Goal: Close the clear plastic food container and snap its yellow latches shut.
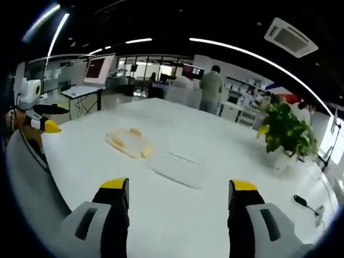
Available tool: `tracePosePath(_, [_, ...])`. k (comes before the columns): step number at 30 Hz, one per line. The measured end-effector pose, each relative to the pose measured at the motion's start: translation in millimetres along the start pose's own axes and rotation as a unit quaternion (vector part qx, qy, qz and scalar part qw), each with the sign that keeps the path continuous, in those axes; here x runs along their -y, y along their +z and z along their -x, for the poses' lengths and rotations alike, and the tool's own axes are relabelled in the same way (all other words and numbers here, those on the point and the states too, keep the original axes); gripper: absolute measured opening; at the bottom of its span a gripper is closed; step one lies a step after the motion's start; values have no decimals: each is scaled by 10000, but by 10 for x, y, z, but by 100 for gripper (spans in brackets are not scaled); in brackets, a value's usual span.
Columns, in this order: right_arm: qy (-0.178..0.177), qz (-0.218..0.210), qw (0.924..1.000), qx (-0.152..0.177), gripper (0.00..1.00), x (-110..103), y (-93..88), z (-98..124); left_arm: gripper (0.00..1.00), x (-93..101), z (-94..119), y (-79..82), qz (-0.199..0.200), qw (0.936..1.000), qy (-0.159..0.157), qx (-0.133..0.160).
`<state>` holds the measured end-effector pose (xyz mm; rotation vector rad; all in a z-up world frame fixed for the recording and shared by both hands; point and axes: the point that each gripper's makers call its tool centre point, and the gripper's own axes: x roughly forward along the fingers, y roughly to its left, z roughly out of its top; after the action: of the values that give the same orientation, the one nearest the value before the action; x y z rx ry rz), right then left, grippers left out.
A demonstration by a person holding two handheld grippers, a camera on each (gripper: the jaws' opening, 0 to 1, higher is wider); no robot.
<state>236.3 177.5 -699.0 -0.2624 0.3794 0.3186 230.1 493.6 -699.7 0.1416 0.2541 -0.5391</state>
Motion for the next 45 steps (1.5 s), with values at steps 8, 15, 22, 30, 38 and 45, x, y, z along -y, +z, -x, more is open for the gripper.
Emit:
tracePosePath(8, [365, 797, 9961, -9, 68, -154, 181, -341, 67, -389, -200, -44, -660, 9973, 70, -317])
tracePosePath(15, [466, 1219, 9914, -52, 67, -182, 301, -570, 67, -726, -419, -79, -972, 9931, 144, -640])
tracePosePath(22, [601, 1704, 9835, -14, 62, -189, 458, -822, 67, -879, -692, -72, -1297, 9881, -42, -822])
tracePosePath(30, [834, 2167, 9726, 86, 59, -273, 694, -1159, 65, -1111, -1019, -67, -1949, 9742, -147, -1132])
tracePosePath(38, [1319, 2545, 9580, -21, 61, -542, 741, -1575, 62, -1226, -1377, -266, -2434, 9555, -437, -1611])
tracePosePath(45, [1671, 2895, 9423, -178, 63, -750, 695, -1844, 63, -1189, -1626, -359, -2895, 9347, -781, -1908])
